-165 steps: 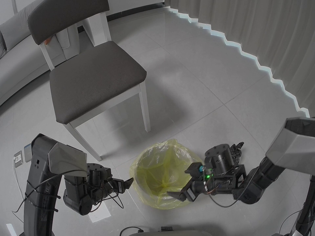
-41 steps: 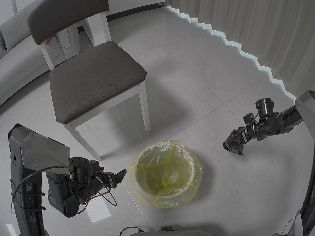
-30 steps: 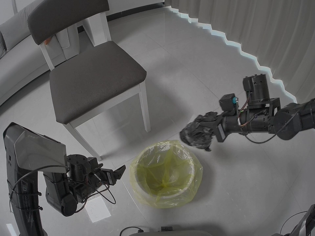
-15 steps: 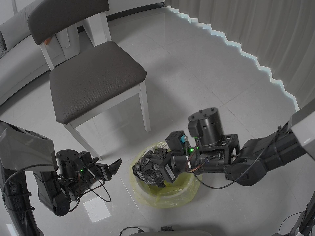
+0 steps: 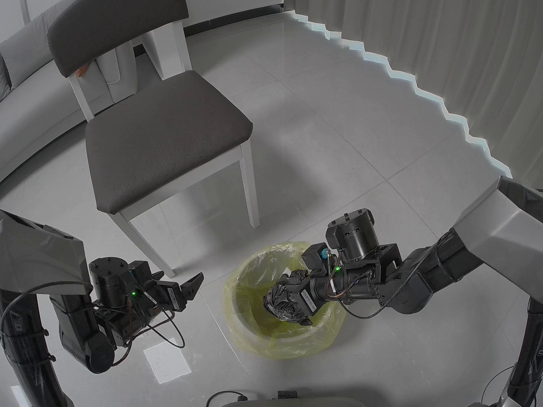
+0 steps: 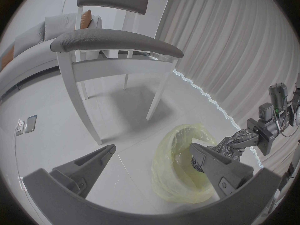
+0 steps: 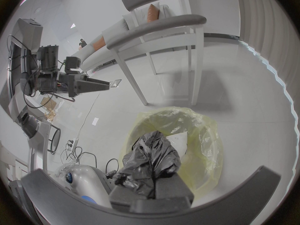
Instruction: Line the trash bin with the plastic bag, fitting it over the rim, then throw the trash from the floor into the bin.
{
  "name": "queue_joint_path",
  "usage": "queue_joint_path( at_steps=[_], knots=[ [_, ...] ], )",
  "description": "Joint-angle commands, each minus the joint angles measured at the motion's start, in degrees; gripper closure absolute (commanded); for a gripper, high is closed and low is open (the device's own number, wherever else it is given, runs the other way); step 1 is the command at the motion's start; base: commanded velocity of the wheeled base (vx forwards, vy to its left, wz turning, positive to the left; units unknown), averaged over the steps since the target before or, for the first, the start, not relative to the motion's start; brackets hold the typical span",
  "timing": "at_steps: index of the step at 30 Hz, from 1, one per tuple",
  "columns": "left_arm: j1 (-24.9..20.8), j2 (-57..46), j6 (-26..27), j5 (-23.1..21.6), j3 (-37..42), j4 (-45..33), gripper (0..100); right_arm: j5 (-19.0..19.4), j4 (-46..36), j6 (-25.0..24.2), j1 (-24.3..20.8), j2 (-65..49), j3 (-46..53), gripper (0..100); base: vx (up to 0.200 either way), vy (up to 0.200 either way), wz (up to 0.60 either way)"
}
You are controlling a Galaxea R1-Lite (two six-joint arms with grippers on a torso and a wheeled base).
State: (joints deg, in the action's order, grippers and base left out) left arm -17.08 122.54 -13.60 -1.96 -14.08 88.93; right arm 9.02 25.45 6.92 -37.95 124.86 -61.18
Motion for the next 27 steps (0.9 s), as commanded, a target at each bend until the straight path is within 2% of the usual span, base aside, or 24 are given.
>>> queue_joint_path(
  at_steps=[1, 16, 27],
  knots=[
    [0.73, -0.02, -0.02, -0.06, 0.19, 1.07, 0, 0.12, 0.03, 0.11, 0.86, 2.32, -0.16, 100, 0.000, 0.000, 0.00],
    [0.29, 0.24, -0.37, -0.06, -0.07, 1.07, 0, 0.12, -0.14, 4.06, 1.12, 4.26, 3.35, 100, 0.000, 0.000, 0.00],
    [0.03, 1.74, -0.63, 0.38, -0.69, 1.07, 0, 0.12, 0.03, 4.15, 3.41, 16.30, -9.74, 100, 0.000, 0.000, 0.00]
  ],
)
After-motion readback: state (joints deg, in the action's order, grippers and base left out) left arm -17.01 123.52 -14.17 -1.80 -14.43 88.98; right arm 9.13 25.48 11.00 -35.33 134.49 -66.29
